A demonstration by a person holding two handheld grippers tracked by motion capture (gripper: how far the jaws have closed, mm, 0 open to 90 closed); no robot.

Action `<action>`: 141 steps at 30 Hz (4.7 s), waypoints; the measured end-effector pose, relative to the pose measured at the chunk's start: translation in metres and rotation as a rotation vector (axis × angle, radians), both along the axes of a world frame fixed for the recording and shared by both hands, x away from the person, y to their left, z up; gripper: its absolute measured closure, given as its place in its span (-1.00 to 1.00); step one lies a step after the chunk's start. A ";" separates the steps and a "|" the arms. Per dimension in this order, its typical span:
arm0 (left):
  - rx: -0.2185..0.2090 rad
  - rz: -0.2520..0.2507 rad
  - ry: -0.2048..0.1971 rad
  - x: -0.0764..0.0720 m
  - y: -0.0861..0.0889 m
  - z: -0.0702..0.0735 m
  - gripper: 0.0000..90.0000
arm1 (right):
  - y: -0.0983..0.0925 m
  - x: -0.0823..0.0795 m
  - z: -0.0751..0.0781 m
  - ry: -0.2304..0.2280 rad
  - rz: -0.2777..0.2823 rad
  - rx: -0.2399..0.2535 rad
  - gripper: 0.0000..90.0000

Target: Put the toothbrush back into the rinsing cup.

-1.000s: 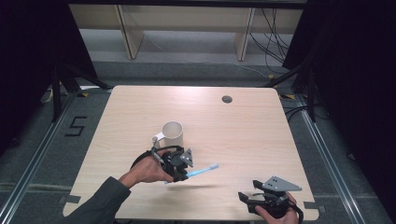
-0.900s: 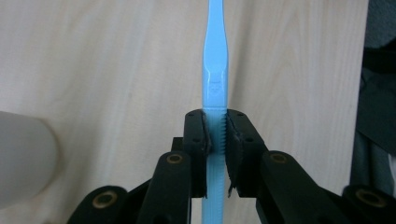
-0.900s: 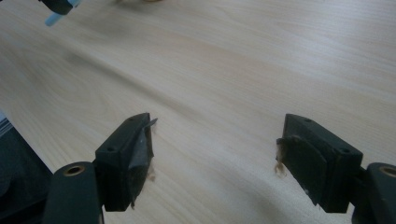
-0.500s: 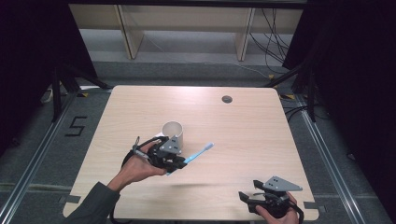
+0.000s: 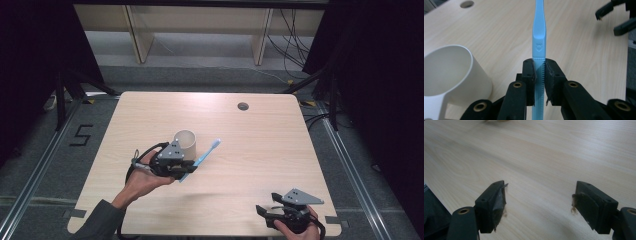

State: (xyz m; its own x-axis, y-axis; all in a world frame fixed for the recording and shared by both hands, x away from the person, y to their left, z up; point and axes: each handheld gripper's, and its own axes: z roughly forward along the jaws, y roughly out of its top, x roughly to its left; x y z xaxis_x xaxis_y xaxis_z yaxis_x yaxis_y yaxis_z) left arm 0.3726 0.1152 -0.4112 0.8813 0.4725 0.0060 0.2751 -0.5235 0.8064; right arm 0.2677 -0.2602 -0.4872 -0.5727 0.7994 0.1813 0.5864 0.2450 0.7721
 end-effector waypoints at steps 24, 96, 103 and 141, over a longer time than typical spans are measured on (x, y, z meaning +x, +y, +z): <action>-0.368 0.179 -0.255 -0.006 0.041 0.012 0.74 | 0.000 0.000 0.000 -0.007 0.001 -0.004 -0.42; -0.507 0.421 -0.370 0.025 0.080 -0.059 0.74 | -0.001 0.002 -0.001 -0.031 0.018 -0.019 -0.42; -0.507 0.427 -0.358 0.025 0.082 -0.070 0.74 | -0.001 0.002 -0.001 -0.035 0.019 -0.032 -0.42; -0.458 0.404 -0.343 0.022 0.078 -0.086 0.68 | 0.000 0.001 -0.001 -0.014 0.012 -0.016 -0.42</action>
State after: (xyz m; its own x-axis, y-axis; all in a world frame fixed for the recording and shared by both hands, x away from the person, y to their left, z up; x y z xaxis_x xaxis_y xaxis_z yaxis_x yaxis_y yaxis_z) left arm 0.3947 0.1931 -0.4971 0.6198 0.7844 -0.0254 0.0669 -0.0206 0.9975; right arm 0.2688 -0.2603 -0.4880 -0.5851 0.7950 0.1598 0.5720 0.2649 0.7763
